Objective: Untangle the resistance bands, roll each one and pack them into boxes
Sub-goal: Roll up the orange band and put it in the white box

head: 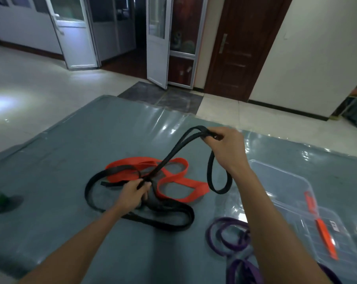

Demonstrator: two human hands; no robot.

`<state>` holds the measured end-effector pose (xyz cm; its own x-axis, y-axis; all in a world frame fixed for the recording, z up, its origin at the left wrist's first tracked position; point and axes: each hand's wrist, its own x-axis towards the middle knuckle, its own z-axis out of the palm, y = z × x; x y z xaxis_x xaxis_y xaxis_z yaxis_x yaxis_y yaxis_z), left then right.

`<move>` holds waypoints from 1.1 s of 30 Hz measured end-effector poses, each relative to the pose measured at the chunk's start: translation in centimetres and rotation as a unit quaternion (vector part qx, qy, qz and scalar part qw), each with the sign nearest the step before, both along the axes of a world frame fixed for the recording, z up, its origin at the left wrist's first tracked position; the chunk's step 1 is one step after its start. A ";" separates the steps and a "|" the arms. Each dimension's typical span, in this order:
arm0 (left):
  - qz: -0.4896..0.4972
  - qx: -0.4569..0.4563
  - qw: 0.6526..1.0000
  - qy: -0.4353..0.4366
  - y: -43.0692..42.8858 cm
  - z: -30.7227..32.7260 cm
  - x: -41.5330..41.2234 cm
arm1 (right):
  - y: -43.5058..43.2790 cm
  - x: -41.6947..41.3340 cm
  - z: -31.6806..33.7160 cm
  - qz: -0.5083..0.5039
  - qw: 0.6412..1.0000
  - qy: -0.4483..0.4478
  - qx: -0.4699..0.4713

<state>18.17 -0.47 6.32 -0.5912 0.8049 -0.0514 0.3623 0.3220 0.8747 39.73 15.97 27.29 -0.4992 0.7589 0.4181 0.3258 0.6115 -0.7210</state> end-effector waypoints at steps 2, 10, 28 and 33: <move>0.046 0.032 0.998 0.010 0.5 2.4 -2.0 | 0.5 0.9 -1.8 -0.014 0.999 -0.020 -0.039; 0.049 0.161 0.986 0.013 3.9 17.2 -3.2 | 0.0 1.4 -7.7 -0.001 0.991 -0.068 -0.116; 0.103 0.109 0.985 0.089 -11.2 14.8 -8.7 | -7.9 -11.0 -15.8 0.179 0.967 -0.177 -0.022; 0.142 0.062 0.985 0.081 -18.2 11.0 -14.3 | -11.3 -18.0 -19.9 0.236 0.935 -0.261 0.034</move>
<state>3.89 -18.65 17.31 -0.7860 0.5995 0.1510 0.4111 0.3244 0.8519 21.69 4.66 7.35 -0.9217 0.3827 0.0632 0.3044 0.8147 -0.4935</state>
